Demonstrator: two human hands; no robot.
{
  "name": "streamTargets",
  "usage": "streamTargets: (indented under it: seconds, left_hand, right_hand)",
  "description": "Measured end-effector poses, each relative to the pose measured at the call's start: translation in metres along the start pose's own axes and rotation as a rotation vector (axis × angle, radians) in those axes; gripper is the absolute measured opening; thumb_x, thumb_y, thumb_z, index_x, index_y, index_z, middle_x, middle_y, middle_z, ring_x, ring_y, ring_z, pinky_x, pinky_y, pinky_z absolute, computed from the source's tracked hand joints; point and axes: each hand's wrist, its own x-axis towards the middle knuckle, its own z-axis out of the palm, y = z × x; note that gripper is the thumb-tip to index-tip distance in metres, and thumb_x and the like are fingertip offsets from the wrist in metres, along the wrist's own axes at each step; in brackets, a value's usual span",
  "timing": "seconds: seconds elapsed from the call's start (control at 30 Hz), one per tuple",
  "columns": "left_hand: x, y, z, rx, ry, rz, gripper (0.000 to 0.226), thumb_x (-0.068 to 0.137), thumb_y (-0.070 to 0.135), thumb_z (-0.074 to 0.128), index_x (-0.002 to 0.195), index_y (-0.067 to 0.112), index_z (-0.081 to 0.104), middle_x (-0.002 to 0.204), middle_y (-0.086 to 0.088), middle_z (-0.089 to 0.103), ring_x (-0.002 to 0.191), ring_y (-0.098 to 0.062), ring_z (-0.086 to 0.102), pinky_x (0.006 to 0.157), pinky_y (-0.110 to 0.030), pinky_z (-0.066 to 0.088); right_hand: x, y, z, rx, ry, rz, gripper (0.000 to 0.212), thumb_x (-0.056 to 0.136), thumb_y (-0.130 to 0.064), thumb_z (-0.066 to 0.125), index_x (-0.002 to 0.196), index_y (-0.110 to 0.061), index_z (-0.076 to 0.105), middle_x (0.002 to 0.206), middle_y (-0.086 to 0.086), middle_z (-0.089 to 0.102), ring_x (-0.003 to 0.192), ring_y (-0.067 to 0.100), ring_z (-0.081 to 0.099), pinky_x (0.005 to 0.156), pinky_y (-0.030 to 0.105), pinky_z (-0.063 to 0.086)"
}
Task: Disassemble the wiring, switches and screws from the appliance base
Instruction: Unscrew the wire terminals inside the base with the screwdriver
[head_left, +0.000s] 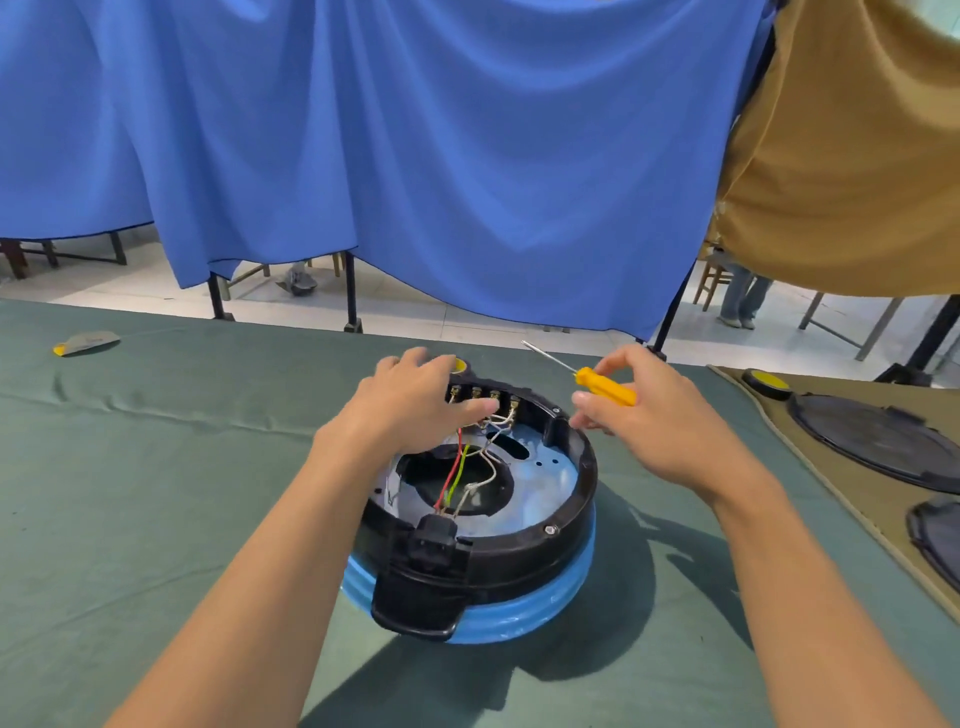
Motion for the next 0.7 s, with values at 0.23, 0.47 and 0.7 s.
streamTargets:
  seconds: [0.23, 0.47, 0.7]
  left_hand:
    - [0.002, 0.006, 0.02, 0.262, -0.151, 0.09, 0.087, 0.068, 0.09, 0.019, 0.147, 0.056, 0.008, 0.163, -0.001, 0.003, 0.144, -0.038, 0.012, 0.116, -0.053, 0.008]
    - [-0.005, 0.02, 0.01, 0.276, -0.216, 0.003, 0.079, 0.079, 0.085, 0.027, 0.149, 0.051, 0.014, 0.161, -0.005, 0.012, 0.142, -0.043, 0.018, 0.11, -0.058, 0.019]
    - [-0.005, 0.023, 0.011, 0.128, -0.088, 0.037, 0.065, 0.085, 0.077, 0.034, 0.134, 0.035, 0.043, 0.142, -0.008, 0.037, 0.129, -0.037, 0.036, 0.103, -0.057, 0.029]
  right_hand:
    - [0.018, -0.009, -0.005, 0.123, 0.094, -0.038, 0.023, 0.075, -0.043, 0.079, 0.072, -0.021, 0.074, 0.058, -0.001, 0.067, 0.043, 0.001, 0.048, 0.052, 0.023, 0.039]
    - [0.032, 0.003, 0.015, 0.692, 0.304, 0.008, 0.024, 0.075, -0.009, 0.079, 0.067, 0.002, 0.06, 0.051, 0.006, 0.046, 0.041, 0.011, 0.034, 0.039, 0.018, 0.028]
    - [0.035, -0.002, 0.038, 0.666, 0.673, 0.058, 0.03, 0.069, -0.018, 0.058, 0.045, -0.02, 0.04, 0.046, -0.004, 0.037, 0.046, 0.016, 0.032, 0.048, 0.028, 0.028]
